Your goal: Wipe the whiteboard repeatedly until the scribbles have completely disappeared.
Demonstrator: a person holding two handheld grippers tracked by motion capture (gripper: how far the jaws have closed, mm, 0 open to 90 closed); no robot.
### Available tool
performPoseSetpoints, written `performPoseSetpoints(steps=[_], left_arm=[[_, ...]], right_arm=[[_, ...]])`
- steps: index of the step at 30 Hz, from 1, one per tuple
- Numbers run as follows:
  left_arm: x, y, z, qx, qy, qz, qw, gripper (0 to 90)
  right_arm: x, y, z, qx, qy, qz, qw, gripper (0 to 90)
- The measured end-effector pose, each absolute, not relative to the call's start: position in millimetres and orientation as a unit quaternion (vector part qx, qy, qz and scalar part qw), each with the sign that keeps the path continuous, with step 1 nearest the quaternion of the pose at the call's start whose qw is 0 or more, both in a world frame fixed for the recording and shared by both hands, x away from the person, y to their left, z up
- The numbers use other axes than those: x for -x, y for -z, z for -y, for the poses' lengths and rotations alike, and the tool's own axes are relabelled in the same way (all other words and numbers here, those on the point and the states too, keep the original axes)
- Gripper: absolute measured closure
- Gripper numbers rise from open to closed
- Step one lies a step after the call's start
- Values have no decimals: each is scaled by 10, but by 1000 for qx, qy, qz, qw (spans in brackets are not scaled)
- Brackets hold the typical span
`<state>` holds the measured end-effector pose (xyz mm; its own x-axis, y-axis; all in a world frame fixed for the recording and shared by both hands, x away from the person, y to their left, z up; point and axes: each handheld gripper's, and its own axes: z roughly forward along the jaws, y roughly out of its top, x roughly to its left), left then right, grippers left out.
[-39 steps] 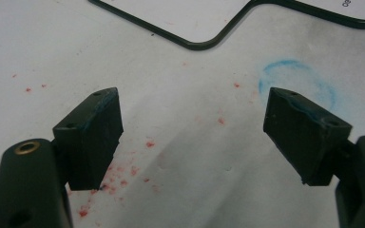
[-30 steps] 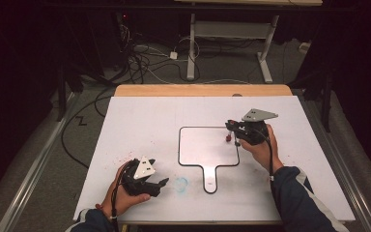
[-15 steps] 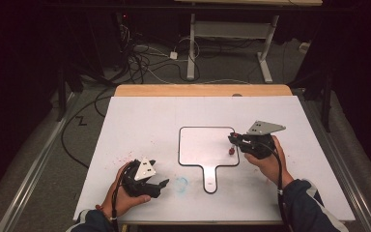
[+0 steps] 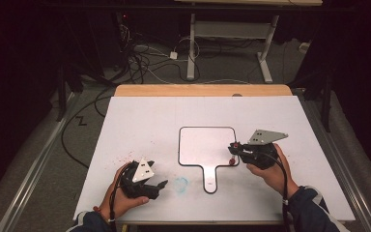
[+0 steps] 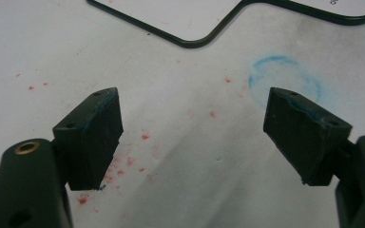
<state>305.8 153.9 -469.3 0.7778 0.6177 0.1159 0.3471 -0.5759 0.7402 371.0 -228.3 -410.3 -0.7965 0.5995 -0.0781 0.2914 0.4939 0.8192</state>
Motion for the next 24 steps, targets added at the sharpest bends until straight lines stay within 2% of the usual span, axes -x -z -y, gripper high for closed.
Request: performPoseSetpoints(steps=[5, 24], left_arm=[[-3061, 4694, -1535, -869, -185, -277, 366, 199], [-3075, 4715, -1524, -870, -181, -279, 364, 199]], right_arm=[[-3739, 4101, 2318, -273, -429, -842, 181, 814], [-4287, 4229, 2362, -307, -454, -795, 259, 814]])
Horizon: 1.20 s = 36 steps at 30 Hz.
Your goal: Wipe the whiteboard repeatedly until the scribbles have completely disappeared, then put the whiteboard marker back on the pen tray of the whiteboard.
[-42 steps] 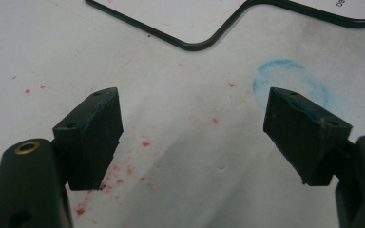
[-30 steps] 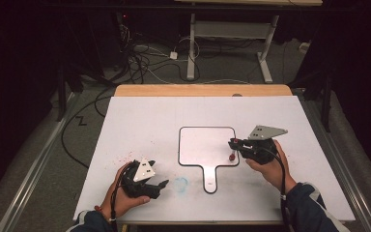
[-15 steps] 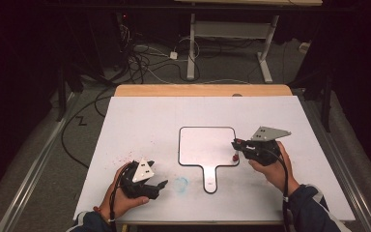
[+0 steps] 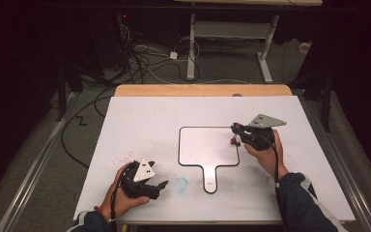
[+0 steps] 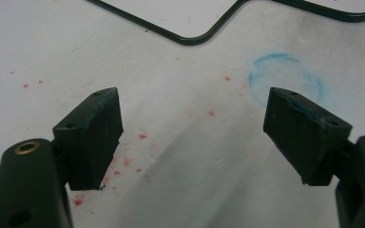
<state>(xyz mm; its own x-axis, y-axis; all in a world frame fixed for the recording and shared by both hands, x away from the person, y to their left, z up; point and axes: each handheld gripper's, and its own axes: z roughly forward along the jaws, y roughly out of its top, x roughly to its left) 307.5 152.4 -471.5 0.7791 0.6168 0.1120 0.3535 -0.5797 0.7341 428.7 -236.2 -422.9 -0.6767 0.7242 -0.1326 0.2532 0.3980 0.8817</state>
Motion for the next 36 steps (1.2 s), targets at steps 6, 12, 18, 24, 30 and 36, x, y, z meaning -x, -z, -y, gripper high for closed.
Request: performPoseSetpoints(steps=[6, 12, 18, 24, 30, 36], left_arm=[[-3078, 4711, -1529, -869, -181, -279, 366, 199], [-3115, 4716, -1520, -869, -181, -279, 366, 199], [-3108, 4716, -1558, -868, -184, -281, 366, 199], [-3091, 4703, -1559, -867, -189, -281, 365, 199], [-3093, 4700, -1550, -868, -191, -279, 363, 199], [-3107, 4691, -1539, -867, -191, -278, 365, 199]], right_arm=[[-4286, 4229, 2360, -310, -462, -787, 266, 814], [-4157, 4126, 2456, -316, -485, -776, 250, 814], [-3977, 4010, 2580, -318, -486, -781, 230, 813], [-3787, 3903, 2688, -317, -483, -790, 207, 813], [-3658, 3820, 2765, -327, -461, -808, 167, 812], [-3744, 3839, 2706, -357, -428, -821, 125, 811]])
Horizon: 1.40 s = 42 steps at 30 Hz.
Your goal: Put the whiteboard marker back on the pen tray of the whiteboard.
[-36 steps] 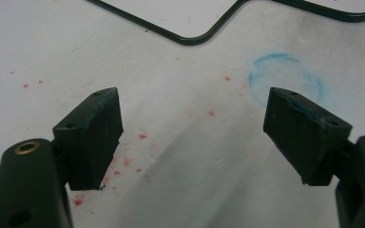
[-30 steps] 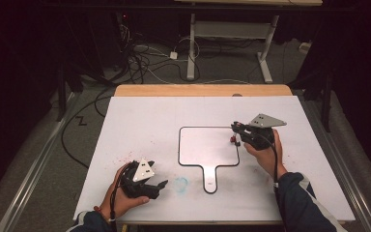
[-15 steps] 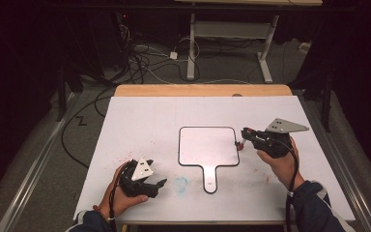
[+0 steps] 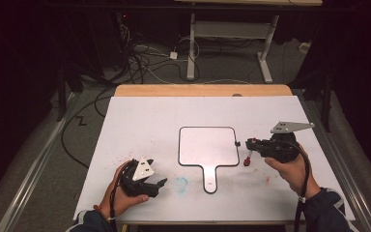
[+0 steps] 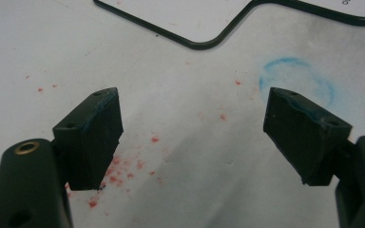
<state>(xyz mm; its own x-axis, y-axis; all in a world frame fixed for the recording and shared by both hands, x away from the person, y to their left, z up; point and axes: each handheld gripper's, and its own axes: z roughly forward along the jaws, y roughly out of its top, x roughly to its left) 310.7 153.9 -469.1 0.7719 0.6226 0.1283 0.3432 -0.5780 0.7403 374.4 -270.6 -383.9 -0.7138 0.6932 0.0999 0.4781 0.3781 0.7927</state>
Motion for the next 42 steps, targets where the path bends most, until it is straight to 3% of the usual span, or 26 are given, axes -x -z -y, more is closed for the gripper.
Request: performPoseSetpoints(steps=[24, 42], left_arm=[[-3127, 4723, -1510, -874, -184, -274, 357, 199], [-3123, 4723, -1494, -876, -181, -269, 358, 199]], right_arm=[[-4642, 4552, 2553, -461, -412, -782, 80, 729], [-4727, 4660, 2523, -463, -368, -794, 143, 642]])
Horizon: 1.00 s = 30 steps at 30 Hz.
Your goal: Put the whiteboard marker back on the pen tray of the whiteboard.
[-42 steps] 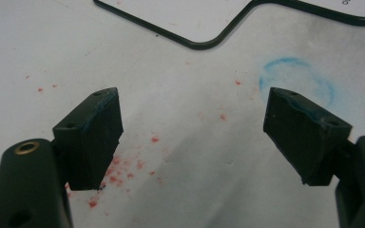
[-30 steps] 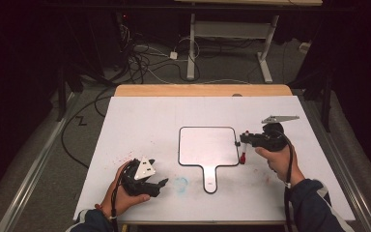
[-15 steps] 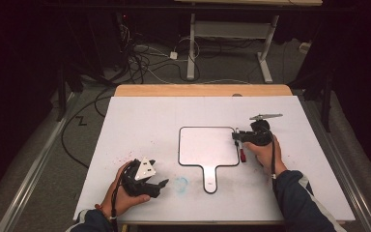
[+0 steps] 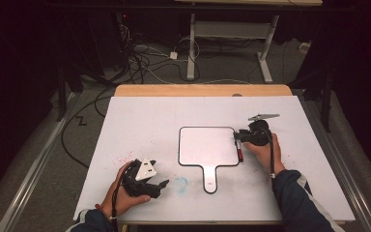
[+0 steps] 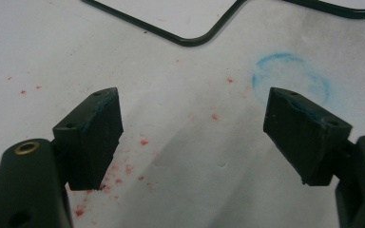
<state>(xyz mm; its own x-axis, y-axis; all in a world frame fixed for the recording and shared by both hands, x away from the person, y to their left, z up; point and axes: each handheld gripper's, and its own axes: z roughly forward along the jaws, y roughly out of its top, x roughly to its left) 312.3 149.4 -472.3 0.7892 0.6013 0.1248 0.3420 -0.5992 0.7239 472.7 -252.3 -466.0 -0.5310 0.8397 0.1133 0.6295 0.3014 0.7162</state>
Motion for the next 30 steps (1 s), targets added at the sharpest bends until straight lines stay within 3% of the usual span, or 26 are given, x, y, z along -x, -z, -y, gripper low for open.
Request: performPoseSetpoints(steps=[13, 30], left_arm=[[-3119, 4706, -1496, -875, -189, -269, 356, 198], [-3122, 4671, -1531, -866, -210, -278, 359, 187]], right_arm=[[-4582, 4507, 2580, -427, -400, -791, 179, 552], [-3725, 4179, 2901, -304, -475, -777, 279, 355]])
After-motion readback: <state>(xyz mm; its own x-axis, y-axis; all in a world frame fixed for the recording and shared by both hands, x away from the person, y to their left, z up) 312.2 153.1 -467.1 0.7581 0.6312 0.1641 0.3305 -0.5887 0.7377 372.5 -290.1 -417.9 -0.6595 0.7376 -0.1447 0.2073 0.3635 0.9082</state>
